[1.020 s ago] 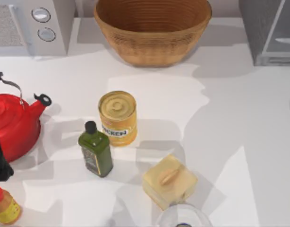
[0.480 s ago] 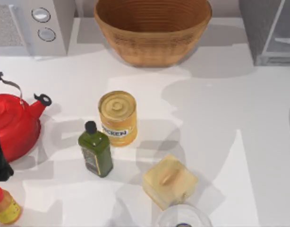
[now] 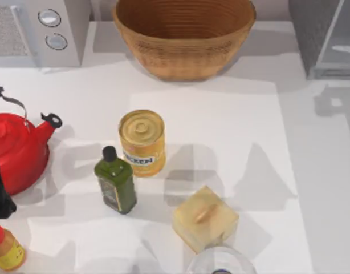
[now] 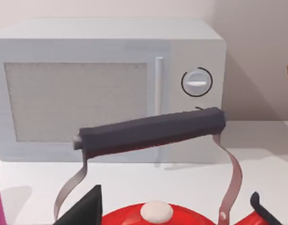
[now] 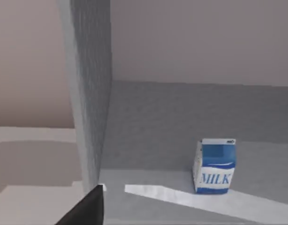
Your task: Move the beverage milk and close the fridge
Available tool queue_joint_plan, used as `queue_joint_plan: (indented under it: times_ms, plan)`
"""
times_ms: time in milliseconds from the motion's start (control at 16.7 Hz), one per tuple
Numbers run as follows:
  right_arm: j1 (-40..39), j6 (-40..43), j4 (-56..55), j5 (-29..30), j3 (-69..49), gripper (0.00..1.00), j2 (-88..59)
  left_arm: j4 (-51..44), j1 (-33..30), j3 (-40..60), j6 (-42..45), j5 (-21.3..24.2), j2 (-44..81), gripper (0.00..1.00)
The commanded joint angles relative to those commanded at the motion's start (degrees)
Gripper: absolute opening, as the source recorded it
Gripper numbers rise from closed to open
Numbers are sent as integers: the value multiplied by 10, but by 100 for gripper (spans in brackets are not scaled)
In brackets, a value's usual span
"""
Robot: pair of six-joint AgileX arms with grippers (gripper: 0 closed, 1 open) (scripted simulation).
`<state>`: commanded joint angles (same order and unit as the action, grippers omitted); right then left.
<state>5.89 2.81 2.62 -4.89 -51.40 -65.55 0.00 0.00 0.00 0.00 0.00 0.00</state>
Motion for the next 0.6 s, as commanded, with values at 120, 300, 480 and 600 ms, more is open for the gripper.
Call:
queue_joint_plan:
  times_ms: [120,300,480,600]
  plan:
    - [-11,-5,-4,9,96,100,140,0,0,0,0,0,0,100]
    - [-27,-13,-11,22,239,100,336,0,0,0,0,0,0,100]
    - [-41,-20,-18,34,366,100,494,0,0,0,0,0,0,100]
    - [-49,-23,-22,40,434,100,571,0,0,0,0,0,0,100]
